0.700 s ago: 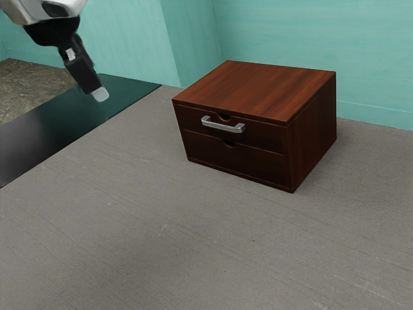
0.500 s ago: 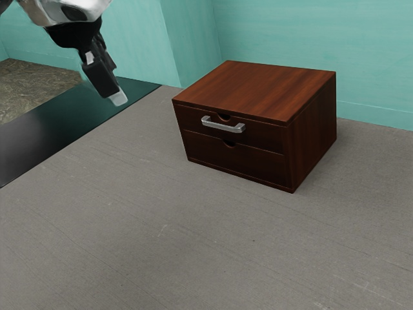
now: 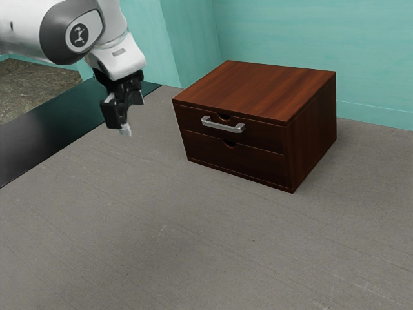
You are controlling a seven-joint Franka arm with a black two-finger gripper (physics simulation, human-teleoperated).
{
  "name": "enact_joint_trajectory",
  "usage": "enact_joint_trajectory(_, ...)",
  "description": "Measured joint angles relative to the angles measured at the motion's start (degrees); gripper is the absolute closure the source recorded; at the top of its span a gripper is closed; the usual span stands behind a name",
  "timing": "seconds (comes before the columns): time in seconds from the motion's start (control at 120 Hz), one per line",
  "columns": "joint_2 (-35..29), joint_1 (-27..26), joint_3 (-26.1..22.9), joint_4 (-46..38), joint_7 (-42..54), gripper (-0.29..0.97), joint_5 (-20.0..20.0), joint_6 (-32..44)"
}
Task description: Pull the drawer handle with one arm to open the drawer
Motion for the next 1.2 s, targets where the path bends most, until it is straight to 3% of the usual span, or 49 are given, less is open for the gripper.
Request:
enact_joint_trajectory(0.117,2.35,-0.91,-0.27,1.13,8.87,0.0,0.32,0.56)
enact_joint_trajectory(0.25,0.2,13.95,-14.73,-1.74,17.08,0.0,2.48,2.53)
enact_joint_trajectory(0.333,-3.1,18.41,-18.38,-6.55,21.3,0.0,4.37,5.65)
enact_joint_trajectory(0.467,-0.82,19.91,-17.15,-6.91,26.85,0.0,5.32,9.63)
enact_joint_trajectory(0.65,1.93,21.24,-16.68,-1.32,32.35,0.0,5.75,12.36)
enact_joint_trajectory(0.883,4.78,23.23,-14.48,-2.68,37.09,0.0,5.85,18.43)
enact_joint_trajectory(1.2,8.2,24.72,-14.91,1.2,41.09,0.0,3.75,25.07)
